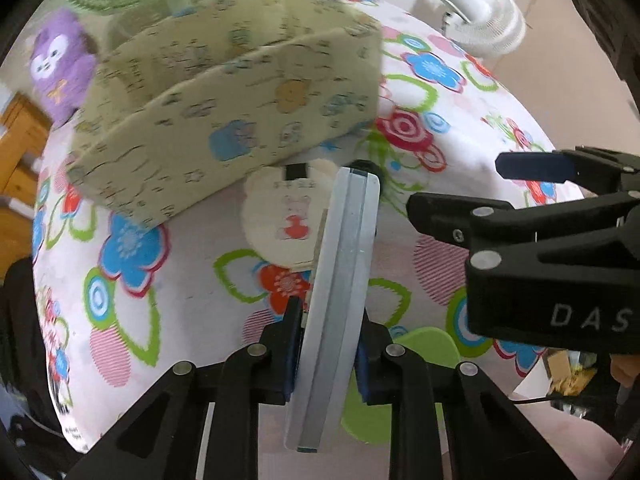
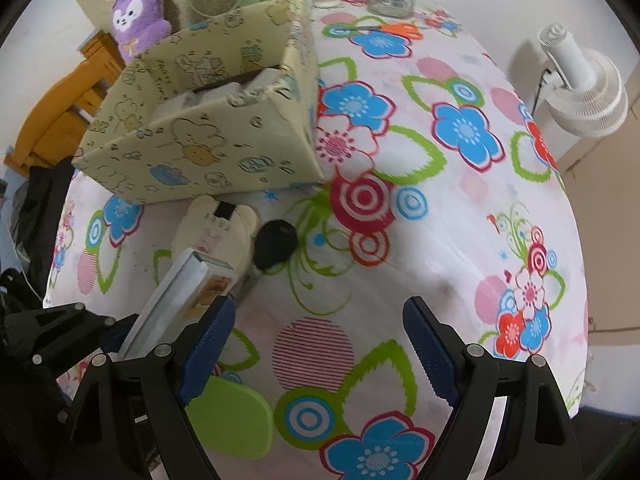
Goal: Organize rigid objects
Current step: 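Lift the remote with the left gripper while the right gripper grasps the black round object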
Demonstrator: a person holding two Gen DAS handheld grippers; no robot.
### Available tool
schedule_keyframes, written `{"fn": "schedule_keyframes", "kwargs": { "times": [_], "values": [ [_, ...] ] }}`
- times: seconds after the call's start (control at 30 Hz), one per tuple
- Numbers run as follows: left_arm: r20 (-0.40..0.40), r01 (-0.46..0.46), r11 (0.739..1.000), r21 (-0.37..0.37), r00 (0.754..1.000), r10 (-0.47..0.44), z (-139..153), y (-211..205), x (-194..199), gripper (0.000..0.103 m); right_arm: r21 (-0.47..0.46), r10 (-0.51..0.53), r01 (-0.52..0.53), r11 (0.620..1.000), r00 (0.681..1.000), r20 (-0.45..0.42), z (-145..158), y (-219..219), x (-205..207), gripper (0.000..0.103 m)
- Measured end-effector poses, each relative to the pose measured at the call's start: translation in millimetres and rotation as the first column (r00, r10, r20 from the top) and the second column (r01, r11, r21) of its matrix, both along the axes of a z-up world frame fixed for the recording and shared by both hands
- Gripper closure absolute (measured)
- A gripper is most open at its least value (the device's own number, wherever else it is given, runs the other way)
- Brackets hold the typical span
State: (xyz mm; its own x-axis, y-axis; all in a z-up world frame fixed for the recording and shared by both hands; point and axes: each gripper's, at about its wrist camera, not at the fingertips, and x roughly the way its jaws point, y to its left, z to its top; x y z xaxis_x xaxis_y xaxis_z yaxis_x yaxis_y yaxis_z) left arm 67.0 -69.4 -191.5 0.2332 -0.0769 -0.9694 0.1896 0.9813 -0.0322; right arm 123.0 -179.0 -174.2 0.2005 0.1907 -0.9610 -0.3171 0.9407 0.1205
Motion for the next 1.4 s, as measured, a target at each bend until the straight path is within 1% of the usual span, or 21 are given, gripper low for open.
{"fn": "schedule_keyframes", "kwargs": {
  "times": [0.17,0.3,0.33,0.37,0.43,0.53,0.67,0.73,0.87,0.97,1.1,1.13,1.17,1.2,1.23,1.27,1.4],
  "values": [
    [-0.002,-0.088,0.996,0.004,0.996,0.088,3.5,18.2,0.7,0.081,0.001,0.04,-0.04,0.999,0.999,0.002,-2.4,14.6,4.6,0.015],
    [-0.004,-0.123,0.992,-0.004,0.992,0.123,3.4,26.5,0.7,0.081,-0.032,0.056,-0.055,0.998,0.998,0.019,-9.2,23.1,9.0,0.015],
    [-0.004,-0.131,0.991,-0.004,0.991,0.131,2.1,28.0,2.2,0.081,-0.044,0.061,-0.06,0.997,0.998,0.023,-11.1,24.3,10.1,0.018],
    [-0.007,-0.14,0.99,-0.005,0.99,0.14,0.4,30.8,3.9,0.081,-0.056,0.066,-0.065,0.996,0.997,0.026,-13.7,25.7,11.8,0.023],
    [-0.011,-0.157,0.988,-0.006,0.988,0.157,-0.6,39.7,6.2,0.081,-0.066,0.066,-0.064,0.996,0.998,0.022,-18.9,26.5,15.4,0.027],
    [-0.02,-0.184,0.983,-0.013,0.983,0.184,-2.5,45.8,9.0,0.081,-0.075,0.064,-0.063,0.995,0.998,0.005,-28.8,28.4,22.3,0.028],
    [-0.04,-0.204,0.979,-0.014,0.978,0.204,-10.6,50.3,14.8,0.081,-0.098,0.064,-0.064,0.993,0.998,-0.001,-40.1,32.6,29.4,0.029],
    [-0.045,-0.211,0.977,-0.019,0.977,0.21,-13.1,52.5,17.3,0.081,-0.105,0.061,-0.061,0.993,0.998,-0.004,-44.6,34.6,32.6,0.032],
    [-0.055,-0.225,0.974,-0.024,0.973,0.223,-18.0,50.7,24.3,0.082,-0.11,0.056,-0.055,0.992,0.998,0.005,-48.4,39.5,36.7,0.033],
    [-0.048,-0.234,0.972,-0.026,0.971,0.233,-19.8,49.6,27.0,0.082,-0.125,0.057,-0.053,0.991,0.998,0.025,-49.4,44.7,34.1,0.037],
    [-0.045,-0.253,0.967,-0.029,0.967,0.251,-23.9,53.1,30.7,0.082,-0.11,0.048,-0.043,0.993,0.998,0.038,-49.5,45.2,32.7,0.039],
    [-0.044,-0.251,0.968,-0.032,0.967,0.249,-24.4,51.0,31.0,0.083,-0.108,0.062,-0.057,0.993,0.997,0.046,-48.5,47.7,30.2,0.045],
    [-0.04,-0.249,0.968,-0.027,0.968,0.248,-24.6,48.5,31.2,0.083,-0.104,0.084,-0.077,0.992,0.995,0.057,-46.6,52.1,26.2,0.058],
    [-0.037,-0.248,0.969,-0.021,0.968,0.247,-24.3,47.3,31.1,0.083,-0.102,0.094,-0.088,0.991,0.994,0.061,-45.9,54.8,25.3,0.064],
    [-0.035,-0.248,0.968,-0.018,0.968,0.248,-24.0,46.2,30.7,0.083,-0.114,0.106,-0.098,0.989,0.992,0.066,-45.4,58.2,23.5,0.067],
    [-0.037,-0.251,0.968,-0.022,0.968,0.25,-23.7,45.8,30.1,0.083,-0.12,0.104,-0.096,0.988,0.992,0.068,-45.0,59.2,23.3,0.067],
    [-0.05,-0.253,0.967,-0.037,0.967,0.251,-21.5,44.1,30.7,0.083,-0.092,0.069,-0.066,0.994,0.997,0.036,-44.1,53.5,27.1,0.068]
  ]
}}
